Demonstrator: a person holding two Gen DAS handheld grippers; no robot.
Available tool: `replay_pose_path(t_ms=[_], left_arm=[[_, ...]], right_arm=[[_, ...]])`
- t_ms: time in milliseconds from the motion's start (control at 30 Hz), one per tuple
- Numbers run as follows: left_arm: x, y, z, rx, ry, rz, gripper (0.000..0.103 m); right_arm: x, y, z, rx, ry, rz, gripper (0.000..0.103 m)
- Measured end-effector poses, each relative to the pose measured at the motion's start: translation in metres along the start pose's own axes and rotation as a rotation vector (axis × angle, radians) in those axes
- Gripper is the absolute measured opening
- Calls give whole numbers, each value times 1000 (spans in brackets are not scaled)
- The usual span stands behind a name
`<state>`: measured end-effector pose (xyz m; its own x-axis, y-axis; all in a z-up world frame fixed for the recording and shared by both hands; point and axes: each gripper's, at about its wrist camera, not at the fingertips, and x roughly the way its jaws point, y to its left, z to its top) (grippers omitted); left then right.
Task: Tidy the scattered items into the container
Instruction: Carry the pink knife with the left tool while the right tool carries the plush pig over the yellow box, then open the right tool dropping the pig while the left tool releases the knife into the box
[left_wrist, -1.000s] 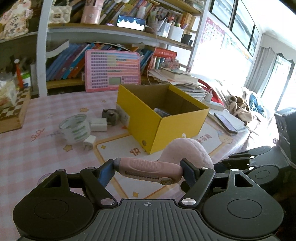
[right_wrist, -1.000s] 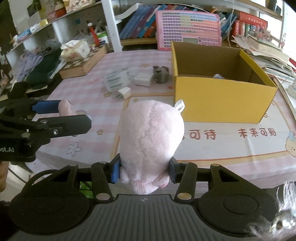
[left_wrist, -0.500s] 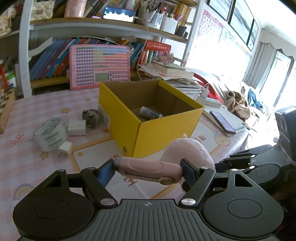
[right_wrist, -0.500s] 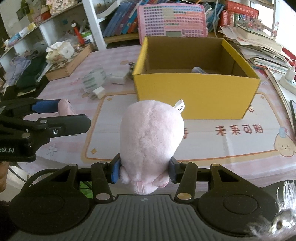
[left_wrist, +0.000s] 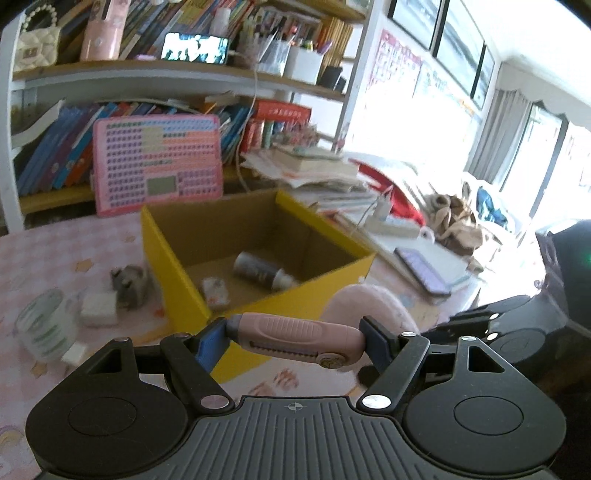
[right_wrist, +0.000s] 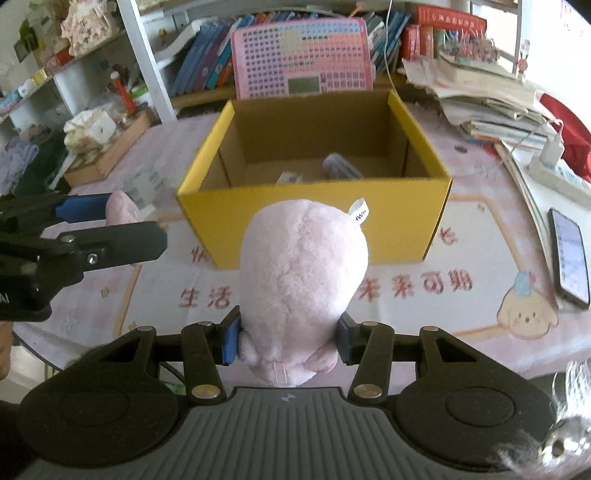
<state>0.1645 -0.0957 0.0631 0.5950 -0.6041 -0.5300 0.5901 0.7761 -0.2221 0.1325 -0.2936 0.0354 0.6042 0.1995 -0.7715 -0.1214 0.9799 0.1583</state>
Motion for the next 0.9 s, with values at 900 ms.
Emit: replay_pose_path(t_ms=[900], left_arm=[[95,13,60,29,-41,236,77]], right_arm=[[49,-77,120,-116,-156,59,46]])
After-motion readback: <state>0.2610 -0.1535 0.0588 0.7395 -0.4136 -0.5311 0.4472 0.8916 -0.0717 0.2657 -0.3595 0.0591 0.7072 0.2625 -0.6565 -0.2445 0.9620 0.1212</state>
